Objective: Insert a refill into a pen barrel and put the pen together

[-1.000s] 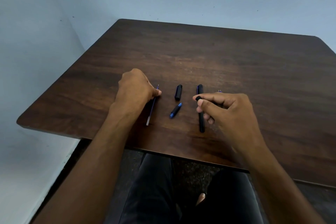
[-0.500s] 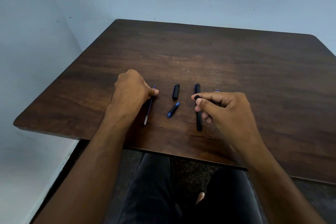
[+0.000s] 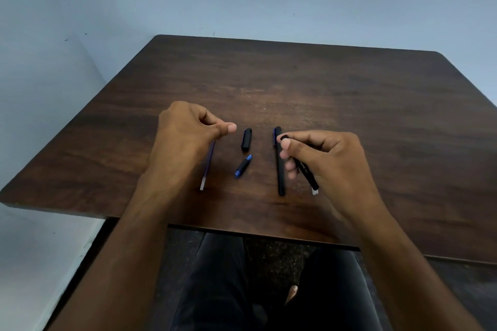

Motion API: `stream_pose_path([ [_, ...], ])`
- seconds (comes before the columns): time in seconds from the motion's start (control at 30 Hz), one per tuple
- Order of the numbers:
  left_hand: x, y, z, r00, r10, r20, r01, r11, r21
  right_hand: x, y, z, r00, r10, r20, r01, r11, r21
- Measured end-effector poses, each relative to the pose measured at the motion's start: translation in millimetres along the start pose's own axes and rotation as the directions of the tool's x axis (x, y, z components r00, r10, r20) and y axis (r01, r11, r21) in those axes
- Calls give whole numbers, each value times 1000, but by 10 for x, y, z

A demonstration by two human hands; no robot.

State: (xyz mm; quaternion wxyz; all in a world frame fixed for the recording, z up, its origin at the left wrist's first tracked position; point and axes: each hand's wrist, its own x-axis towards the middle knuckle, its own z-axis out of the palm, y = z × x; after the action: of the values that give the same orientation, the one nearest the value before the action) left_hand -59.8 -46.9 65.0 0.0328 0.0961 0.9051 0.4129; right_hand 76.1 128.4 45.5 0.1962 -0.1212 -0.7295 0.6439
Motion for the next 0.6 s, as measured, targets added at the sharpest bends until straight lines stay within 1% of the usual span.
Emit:
stream_pose_path([
  [0.1,-207,98,91,980,198,-15,-198,969,-149,29,19,-35,998,59,-4,-58,988,142],
  [0.17,-329,157,193,964,265,17,-253,936,-246,55,33,-63,994,106,-18,-99,969,227],
  [0.3,-485,219,410,953,284,110,-223,896,-384,81,17,-133,990,141,-9,-130,935,330],
  [0.4,-541,247,535,944,286,164,-189,876,-443,86,8,-173,989,141,-46,-116,927,356],
  [0.53,-592,310,640,938,307,161,-202,861,-468,99,21,-224,983,150,-108,-109,942,316],
  [0.6,-617,340,662,930,333,155,-213,832,-513,93,28,-246,980,158,-123,-112,941,319],
])
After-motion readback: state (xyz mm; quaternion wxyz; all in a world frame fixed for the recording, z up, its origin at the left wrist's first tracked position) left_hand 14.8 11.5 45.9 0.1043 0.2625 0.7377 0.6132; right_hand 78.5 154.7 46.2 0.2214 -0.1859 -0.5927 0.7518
